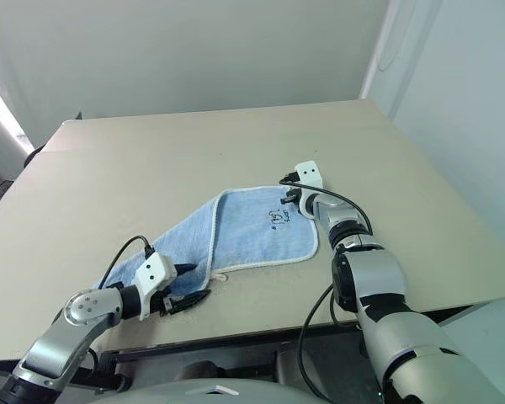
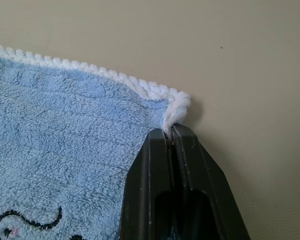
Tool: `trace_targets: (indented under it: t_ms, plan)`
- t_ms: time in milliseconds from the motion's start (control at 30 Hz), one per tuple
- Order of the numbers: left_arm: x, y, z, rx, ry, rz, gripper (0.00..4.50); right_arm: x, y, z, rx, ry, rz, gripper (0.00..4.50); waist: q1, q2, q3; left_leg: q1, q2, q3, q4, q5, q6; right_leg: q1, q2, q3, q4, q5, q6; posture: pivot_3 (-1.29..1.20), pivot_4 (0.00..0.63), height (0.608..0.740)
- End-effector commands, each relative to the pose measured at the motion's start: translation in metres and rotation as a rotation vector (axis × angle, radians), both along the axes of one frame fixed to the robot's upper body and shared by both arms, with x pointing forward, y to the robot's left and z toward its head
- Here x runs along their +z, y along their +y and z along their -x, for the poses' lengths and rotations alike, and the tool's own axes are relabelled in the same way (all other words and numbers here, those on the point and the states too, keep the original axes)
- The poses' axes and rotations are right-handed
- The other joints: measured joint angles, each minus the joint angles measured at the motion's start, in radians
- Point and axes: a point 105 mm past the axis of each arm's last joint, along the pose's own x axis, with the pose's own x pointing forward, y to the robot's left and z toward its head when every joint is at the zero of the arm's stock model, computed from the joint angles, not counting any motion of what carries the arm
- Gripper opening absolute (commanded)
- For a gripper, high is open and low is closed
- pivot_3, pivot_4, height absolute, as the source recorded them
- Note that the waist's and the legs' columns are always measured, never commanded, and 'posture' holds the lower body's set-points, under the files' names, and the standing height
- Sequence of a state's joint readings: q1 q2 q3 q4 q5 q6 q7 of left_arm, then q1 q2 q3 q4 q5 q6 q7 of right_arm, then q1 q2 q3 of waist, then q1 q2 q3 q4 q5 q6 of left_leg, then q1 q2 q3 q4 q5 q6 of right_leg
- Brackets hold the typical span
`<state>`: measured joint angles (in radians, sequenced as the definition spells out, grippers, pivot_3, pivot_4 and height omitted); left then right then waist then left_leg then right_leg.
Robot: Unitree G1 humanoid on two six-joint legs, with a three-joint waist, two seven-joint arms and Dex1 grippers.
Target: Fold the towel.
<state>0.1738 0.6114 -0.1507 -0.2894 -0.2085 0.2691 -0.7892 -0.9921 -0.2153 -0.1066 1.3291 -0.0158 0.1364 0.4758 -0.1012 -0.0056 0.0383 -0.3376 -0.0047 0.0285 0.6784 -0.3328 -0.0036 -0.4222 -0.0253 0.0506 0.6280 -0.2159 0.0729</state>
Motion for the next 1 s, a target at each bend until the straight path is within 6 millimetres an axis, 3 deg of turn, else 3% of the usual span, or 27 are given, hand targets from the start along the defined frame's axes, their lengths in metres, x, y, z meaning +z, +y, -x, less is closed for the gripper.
trace_targets:
  t_ms: [33, 233, 567, 633, 767, 800, 933, 967, 1000]
  plan:
    - [0.001, 0.002, 0.002, -0.018, 0.028, 0.021, 2.14, 0.009, 0.006, -0.004, 0.01, -0.035, -0.026, 0.0, 0.0, 0.0, 0.0, 0.0, 0.0, 0.0, 0.0, 0.0, 0.0, 0.0, 0.0, 0.0, 0.0, 0.0, 0.0, 0.0, 0.0, 0.74]
    - [0.016, 0.012, 0.006, -0.011, 0.065, 0.085, 0.03, 0.009, 0.008, -0.004, 0.004, -0.039, -0.025, 0.0, -0.005, 0.0, 0.0, 0.0, 0.001, 0.0, -0.001, 0.0, 0.0, -0.001, 0.0, 0.0, 0.0, 0.0, 0.001, 0.0, 0.0, 0.74]
    - [0.059, 0.065, -0.012, 0.149, 0.033, 0.164, 0.01, 0.01, 0.009, -0.005, 0.003, -0.047, -0.024, 0.0, -0.008, 0.0, 0.001, 0.0, 0.001, -0.001, 0.0, 0.0, 0.0, -0.001, 0.001, -0.001, 0.001, 0.0, 0.001, 0.0, 0.0, 0.74]
    - [0.057, 0.068, -0.011, 0.14, 0.041, 0.135, 0.01, 0.011, 0.009, -0.006, 0.002, -0.05, -0.022, 0.0, -0.009, 0.0, 0.001, 0.0, 0.001, -0.001, 0.0, 0.0, 0.0, -0.001, 0.001, -0.001, 0.0, 0.0, 0.001, 0.0, 0.0, 0.74]
    - [0.037, 0.054, 0.005, 0.072, 0.135, 0.094, 0.01, 0.012, 0.008, -0.006, -0.004, -0.054, -0.021, 0.0, -0.022, 0.0, 0.001, -0.001, 0.0, -0.001, -0.001, 0.0, 0.0, -0.001, 0.0, 0.0, 0.0, 0.0, 0.001, 0.0, 0.0, 0.74]
    - [0.036, 0.052, 0.006, 0.072, 0.144, 0.104, 0.56, 0.012, 0.008, -0.007, -0.004, -0.055, -0.019, 0.0, -0.023, 0.0, 0.001, -0.001, 0.0, -0.001, -0.001, 0.0, 0.0, -0.001, 0.0, 0.0, -0.001, 0.0, 0.001, 0.0, 0.0, 0.74]
    - [0.033, 0.049, 0.008, 0.065, 0.157, 0.122, 1.87, 0.012, 0.006, -0.007, 0.002, -0.058, -0.006, 0.0, -0.022, 0.0, 0.001, -0.001, 0.0, -0.001, -0.001, 0.0, 0.0, -0.001, -0.001, 0.0, 0.0, 0.0, 0.001, 0.0, 0.0, 0.74]
    - [0.033, 0.048, 0.008, 0.062, 0.16, 0.122, 2.17, 0.012, 0.006, -0.007, 0.002, -0.058, -0.005, 0.0, -0.022, 0.0, 0.001, -0.001, 0.0, -0.001, -0.001, 0.0, 0.0, -0.001, -0.001, 0.0, 0.0, 0.0, 0.001, 0.0, 0.0, 0.74]
    - [0.032, 0.049, 0.01, 0.054, 0.155, 0.107, 2.17, 0.012, 0.005, -0.007, 0.002, -0.059, -0.003, 0.0, -0.023, 0.0, 0.001, -0.001, 0.0, -0.001, -0.001, 0.0, 0.0, -0.001, -0.001, 0.0, 0.0, 0.0, 0.001, 0.0, 0.0, 0.74]
